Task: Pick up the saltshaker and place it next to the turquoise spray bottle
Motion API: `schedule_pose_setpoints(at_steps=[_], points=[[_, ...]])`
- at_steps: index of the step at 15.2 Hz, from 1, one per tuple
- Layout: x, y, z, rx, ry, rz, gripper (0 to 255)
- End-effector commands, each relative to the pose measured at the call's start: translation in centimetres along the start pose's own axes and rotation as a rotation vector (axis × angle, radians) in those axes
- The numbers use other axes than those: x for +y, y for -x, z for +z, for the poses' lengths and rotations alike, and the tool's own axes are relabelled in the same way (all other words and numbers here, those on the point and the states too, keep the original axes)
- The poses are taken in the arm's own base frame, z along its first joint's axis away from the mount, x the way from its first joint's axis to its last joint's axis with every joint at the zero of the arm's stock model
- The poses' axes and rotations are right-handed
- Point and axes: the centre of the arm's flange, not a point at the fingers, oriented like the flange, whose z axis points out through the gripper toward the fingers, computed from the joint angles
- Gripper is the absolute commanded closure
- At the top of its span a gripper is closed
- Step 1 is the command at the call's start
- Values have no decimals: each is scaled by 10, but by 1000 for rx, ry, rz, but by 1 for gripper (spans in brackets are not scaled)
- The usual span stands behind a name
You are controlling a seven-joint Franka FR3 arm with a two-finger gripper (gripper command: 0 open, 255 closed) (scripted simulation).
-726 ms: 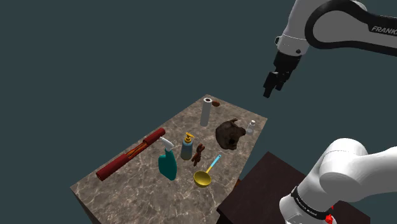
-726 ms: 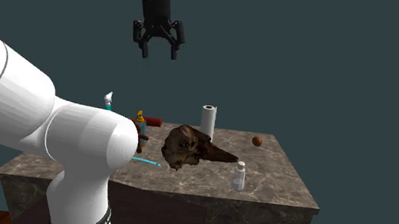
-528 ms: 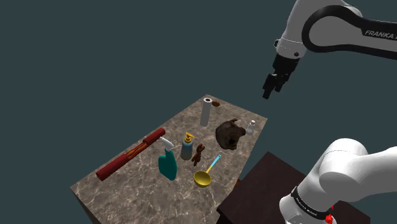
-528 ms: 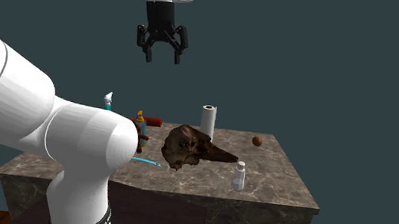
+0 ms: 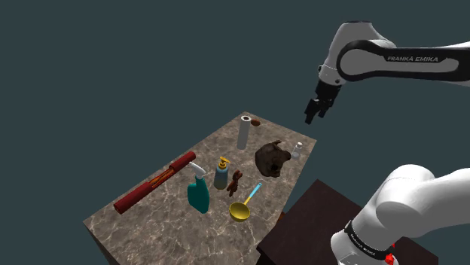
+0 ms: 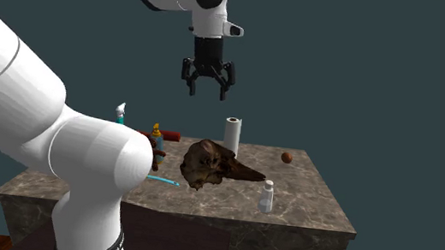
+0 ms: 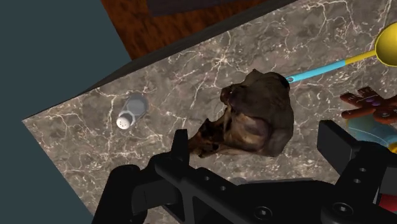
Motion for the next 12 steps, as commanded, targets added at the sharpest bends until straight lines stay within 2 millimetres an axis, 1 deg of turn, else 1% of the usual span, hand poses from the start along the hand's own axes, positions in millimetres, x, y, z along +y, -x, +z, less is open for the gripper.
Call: schedule_pose_setpoints(at_steps=[1, 12], points=[[16, -10, 18, 0, -8, 12, 0], [108, -54, 128, -7, -54, 77, 0]])
